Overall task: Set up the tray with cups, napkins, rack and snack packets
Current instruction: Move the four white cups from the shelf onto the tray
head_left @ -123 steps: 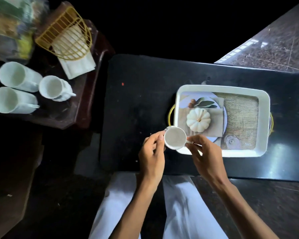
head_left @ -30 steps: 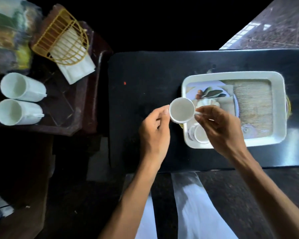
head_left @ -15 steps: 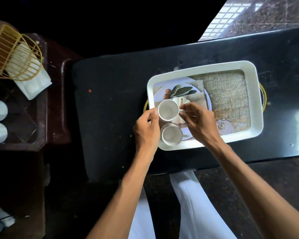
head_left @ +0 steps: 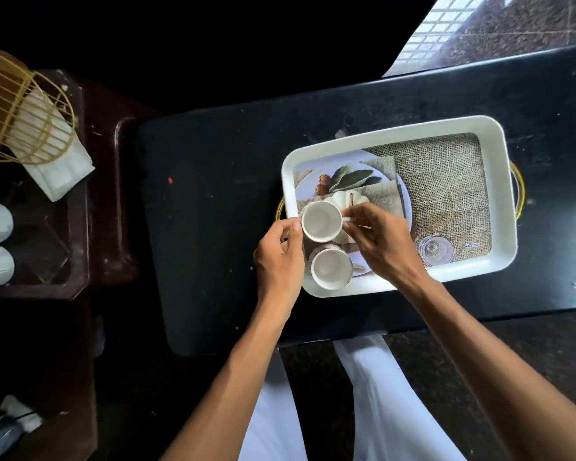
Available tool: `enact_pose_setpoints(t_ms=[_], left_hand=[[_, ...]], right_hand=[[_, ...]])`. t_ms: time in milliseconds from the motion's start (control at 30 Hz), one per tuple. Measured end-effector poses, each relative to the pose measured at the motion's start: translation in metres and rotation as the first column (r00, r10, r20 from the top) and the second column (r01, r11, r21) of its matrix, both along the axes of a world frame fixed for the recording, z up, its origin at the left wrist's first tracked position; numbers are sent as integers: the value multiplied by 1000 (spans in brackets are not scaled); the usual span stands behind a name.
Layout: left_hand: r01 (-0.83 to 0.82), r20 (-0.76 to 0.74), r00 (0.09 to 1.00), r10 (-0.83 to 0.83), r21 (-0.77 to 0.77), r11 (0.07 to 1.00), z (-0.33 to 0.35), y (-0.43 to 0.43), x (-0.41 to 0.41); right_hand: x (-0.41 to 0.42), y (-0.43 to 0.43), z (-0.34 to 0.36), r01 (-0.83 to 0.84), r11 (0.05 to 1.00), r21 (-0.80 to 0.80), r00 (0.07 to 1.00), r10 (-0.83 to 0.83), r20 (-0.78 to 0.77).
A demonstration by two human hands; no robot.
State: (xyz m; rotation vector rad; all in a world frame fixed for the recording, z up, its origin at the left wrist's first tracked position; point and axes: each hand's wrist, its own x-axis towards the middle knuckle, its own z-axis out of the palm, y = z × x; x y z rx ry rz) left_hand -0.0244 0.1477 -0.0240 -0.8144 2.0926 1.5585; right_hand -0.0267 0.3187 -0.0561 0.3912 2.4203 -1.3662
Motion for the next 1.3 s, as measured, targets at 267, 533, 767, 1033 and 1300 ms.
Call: enact_pose_setpoints(t_ms=[267,533,767,1033,1300], left_hand=[[72,12,997,-72,34,997,1,-18,-4],[-64,-60,996,65,18,998,28,-91,8],[-326,-222,927,302,-83,942,57,-211,21],[-574,-416,779,468,-176,799,73,-366,25],[-597,-404,779,479,-248,763,47,-441,13]], right_hand=[[-7,-5,17,-56,992,117,996,48,70],[-23,-61,74,-2,994,110,990,18,-142],[-38,-173,88,-120,990,-73,989,113,-99],[-38,-321,81,-330,917,-223,939,295,-173],[-31,-434,53,-451,871,-194,889,418,-189]])
